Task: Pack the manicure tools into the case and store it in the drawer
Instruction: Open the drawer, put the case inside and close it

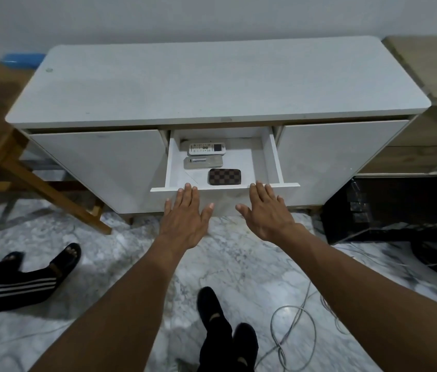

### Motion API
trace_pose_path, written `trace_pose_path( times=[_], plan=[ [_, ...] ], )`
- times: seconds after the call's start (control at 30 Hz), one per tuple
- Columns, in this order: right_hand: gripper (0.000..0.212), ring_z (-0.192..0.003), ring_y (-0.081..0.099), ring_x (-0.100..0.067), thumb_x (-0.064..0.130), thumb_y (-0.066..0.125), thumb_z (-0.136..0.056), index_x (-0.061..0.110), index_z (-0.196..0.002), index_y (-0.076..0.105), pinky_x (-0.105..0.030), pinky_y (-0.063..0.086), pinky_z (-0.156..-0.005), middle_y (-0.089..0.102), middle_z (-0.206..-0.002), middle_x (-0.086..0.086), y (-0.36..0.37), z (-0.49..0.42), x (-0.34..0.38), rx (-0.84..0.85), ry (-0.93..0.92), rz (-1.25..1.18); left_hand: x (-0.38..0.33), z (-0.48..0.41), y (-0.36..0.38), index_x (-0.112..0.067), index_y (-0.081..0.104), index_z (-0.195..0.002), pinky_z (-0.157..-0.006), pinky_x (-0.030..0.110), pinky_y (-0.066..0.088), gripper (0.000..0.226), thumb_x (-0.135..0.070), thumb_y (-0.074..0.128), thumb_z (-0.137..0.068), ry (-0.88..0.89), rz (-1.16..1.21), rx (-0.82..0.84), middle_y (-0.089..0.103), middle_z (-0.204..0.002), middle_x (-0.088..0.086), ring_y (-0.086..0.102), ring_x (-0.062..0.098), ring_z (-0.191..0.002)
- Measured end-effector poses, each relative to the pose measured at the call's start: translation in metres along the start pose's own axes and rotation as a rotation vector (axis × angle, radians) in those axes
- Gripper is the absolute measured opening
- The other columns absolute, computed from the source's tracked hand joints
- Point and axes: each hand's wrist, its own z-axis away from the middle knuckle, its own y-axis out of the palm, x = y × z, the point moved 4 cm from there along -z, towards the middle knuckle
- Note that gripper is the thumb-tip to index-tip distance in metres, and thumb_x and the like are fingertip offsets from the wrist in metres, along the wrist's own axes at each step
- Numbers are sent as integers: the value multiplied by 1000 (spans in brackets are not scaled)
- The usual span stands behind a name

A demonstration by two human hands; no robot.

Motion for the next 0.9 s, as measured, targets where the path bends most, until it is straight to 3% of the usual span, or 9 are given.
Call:
trace_pose_path(
  times=[0.57, 0.9],
  plan=[
    [72, -151, -7, -28, 47, 32, -101, 10, -155, 1, -49, 15, -120, -7, -164, -6, -14, -49, -2, -7, 25, -7, 3, -43, -11, -13, -3, -155, -119, 46, -2, 70, -54, 14, -101, 48, -73, -53, -10, -163, 5, -10, 22, -150],
    [75, -147, 17, -35, 47, 42, -98, 7, -153, 12, -45, 27, -119, 10, -159, -13, -38, -90, 7, -104, 45, 54, 6, -91, -33, -13, 0, -155, -120, 46, 3, 69, -52, 17, -101, 80, -42, -72, -5, -164, 5, -6, 23, -151]
  ],
)
